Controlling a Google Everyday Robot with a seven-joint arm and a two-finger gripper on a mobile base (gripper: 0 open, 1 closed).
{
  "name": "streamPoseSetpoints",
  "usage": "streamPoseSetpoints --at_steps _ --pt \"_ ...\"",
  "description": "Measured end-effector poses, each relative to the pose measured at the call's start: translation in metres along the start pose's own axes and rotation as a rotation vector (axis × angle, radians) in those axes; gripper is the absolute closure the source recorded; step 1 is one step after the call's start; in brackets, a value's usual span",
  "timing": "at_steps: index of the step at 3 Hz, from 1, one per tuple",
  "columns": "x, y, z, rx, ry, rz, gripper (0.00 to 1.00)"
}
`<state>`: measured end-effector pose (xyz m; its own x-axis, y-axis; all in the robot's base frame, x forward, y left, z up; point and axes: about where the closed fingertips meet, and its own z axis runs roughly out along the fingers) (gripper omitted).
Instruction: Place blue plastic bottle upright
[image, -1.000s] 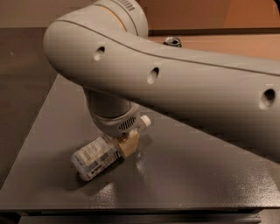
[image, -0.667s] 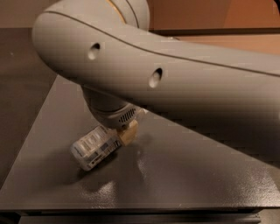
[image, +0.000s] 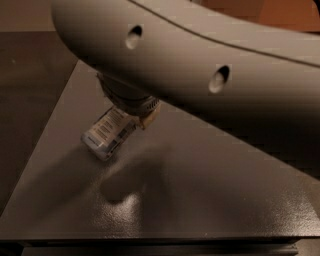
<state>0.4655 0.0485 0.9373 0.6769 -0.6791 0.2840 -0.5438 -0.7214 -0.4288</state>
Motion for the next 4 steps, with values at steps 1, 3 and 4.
streamPoseSetpoints --at_steps 1,3,4 --pt "0.016 -0.029 -0.014 0.125 0.025 -0.105 1.00" --pt "0.026 -0.046 -0.026 0.172 0.050 -0.181 1.00" --pt "0.044 -0.068 -0.023 0.235 0.025 -0.281 1.00"
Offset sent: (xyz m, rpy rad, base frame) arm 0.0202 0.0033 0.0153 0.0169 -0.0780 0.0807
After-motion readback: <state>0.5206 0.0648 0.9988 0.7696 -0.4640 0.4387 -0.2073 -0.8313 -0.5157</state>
